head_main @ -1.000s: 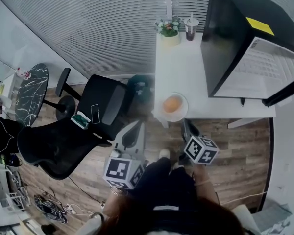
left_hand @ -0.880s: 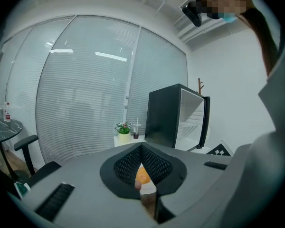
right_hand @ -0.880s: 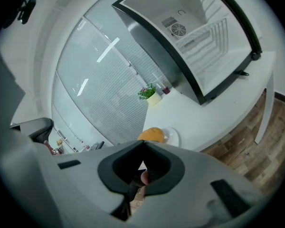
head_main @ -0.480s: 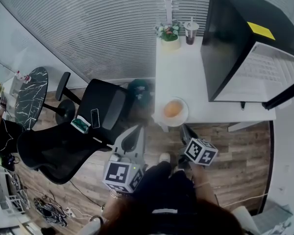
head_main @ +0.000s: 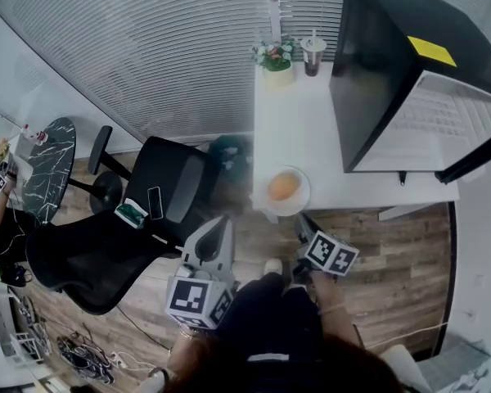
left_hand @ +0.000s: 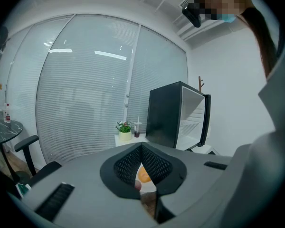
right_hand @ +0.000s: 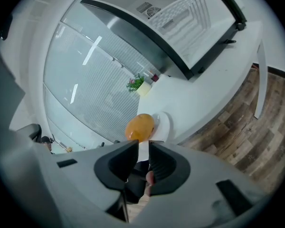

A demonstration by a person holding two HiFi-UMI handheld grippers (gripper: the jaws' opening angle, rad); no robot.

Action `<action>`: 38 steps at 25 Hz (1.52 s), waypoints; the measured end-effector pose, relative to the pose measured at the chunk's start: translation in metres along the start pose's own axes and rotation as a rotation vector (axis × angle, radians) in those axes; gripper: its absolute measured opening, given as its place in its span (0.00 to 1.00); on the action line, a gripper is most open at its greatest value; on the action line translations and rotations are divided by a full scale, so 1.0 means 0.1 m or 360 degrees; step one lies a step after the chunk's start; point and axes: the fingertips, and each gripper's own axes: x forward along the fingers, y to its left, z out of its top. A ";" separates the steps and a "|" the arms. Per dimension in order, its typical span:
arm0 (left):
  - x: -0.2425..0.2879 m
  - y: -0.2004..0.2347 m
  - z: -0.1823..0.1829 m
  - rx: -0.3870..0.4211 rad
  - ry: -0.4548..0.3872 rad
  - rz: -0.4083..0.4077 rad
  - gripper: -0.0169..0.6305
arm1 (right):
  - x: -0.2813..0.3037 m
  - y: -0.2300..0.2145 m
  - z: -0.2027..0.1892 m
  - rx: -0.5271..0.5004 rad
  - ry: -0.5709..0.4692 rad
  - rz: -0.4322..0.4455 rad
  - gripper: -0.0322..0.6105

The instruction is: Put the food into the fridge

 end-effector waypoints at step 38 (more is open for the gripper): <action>0.15 0.30 -0.05 0.0060 0.0084 0.0088 0.03 | 0.50 -0.31 -0.20 0.0619 0.0048 0.0100 0.24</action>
